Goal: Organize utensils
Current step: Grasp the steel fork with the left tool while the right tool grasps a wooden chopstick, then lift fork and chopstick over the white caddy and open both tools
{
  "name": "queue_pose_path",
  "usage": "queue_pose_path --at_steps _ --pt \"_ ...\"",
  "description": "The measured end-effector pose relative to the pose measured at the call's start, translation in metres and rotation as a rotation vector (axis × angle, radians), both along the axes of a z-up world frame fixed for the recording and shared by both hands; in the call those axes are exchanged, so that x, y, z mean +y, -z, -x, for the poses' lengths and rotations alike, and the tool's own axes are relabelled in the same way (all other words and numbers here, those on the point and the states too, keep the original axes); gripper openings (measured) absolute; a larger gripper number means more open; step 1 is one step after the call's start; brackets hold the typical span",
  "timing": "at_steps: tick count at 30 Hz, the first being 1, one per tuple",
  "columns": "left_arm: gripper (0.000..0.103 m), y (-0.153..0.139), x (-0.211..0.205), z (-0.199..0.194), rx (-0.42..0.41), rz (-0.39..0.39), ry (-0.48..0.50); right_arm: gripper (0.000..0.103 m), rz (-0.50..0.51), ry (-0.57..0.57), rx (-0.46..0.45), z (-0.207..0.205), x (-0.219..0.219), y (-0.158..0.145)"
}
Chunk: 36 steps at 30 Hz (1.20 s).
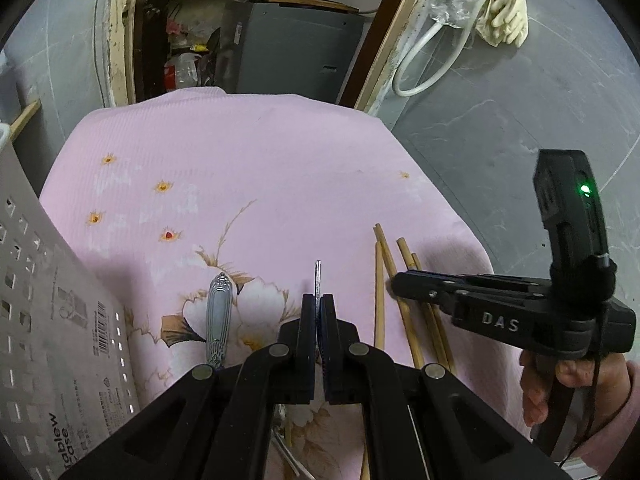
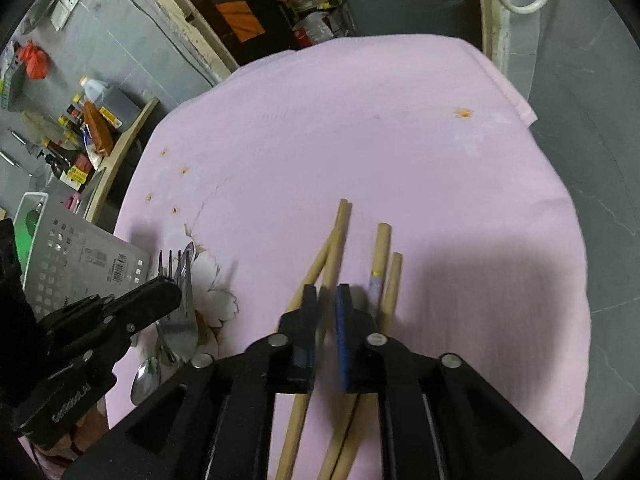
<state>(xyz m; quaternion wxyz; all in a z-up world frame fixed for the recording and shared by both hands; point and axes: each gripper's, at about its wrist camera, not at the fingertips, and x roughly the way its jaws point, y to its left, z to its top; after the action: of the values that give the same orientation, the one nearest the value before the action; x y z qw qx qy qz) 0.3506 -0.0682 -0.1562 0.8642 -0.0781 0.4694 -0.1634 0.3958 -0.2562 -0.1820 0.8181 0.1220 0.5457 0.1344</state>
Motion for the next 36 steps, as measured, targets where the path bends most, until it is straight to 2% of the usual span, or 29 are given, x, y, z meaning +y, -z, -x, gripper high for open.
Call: queue_pose_path --at_steps 6,10,13,15,17,22,26,30,34,36 --pt "0.003 0.001 -0.001 -0.002 0.001 0.0 0.004 0.011 0.028 -0.004 0.015 -0.013 0.011 0.007" --pt "0.003 -0.004 -0.003 -0.001 -0.01 -0.004 0.007 0.007 0.063 0.016 0.045 -0.018 0.018 0.007" --pt "0.003 -0.015 -0.003 0.003 -0.033 -0.01 0.01 0.005 0.011 0.033 0.061 -0.015 0.012 0.005" --pt "0.003 -0.027 -0.002 0.01 -0.061 -0.014 0.017 0.005 -0.037 0.054 0.04 -0.005 0.005 -0.004" --pt "0.003 -0.043 -0.001 0.019 -0.103 -0.026 0.023 0.005 -0.058 0.06 -0.018 0.008 0.002 -0.021" --pt "0.003 -0.091 0.008 0.042 -0.24 -0.065 0.015 0.005 -0.121 0.038 -0.23 0.052 -0.001 -0.083" --pt "0.003 -0.141 0.026 0.057 -0.366 -0.09 -0.036 0.005 -0.122 -0.004 -0.447 0.082 0.008 -0.142" --pt "0.003 -0.192 0.057 0.066 -0.491 -0.117 -0.11 0.005 -0.128 -0.027 -0.627 0.098 0.025 -0.199" --pt "0.003 -0.238 0.09 0.076 -0.61 -0.172 -0.165 0.005 -0.164 -0.064 -0.758 0.103 0.053 -0.245" --pt "0.003 -0.254 0.104 0.08 -0.659 -0.208 -0.192 0.005 -0.198 -0.09 -0.793 0.101 0.066 -0.261"
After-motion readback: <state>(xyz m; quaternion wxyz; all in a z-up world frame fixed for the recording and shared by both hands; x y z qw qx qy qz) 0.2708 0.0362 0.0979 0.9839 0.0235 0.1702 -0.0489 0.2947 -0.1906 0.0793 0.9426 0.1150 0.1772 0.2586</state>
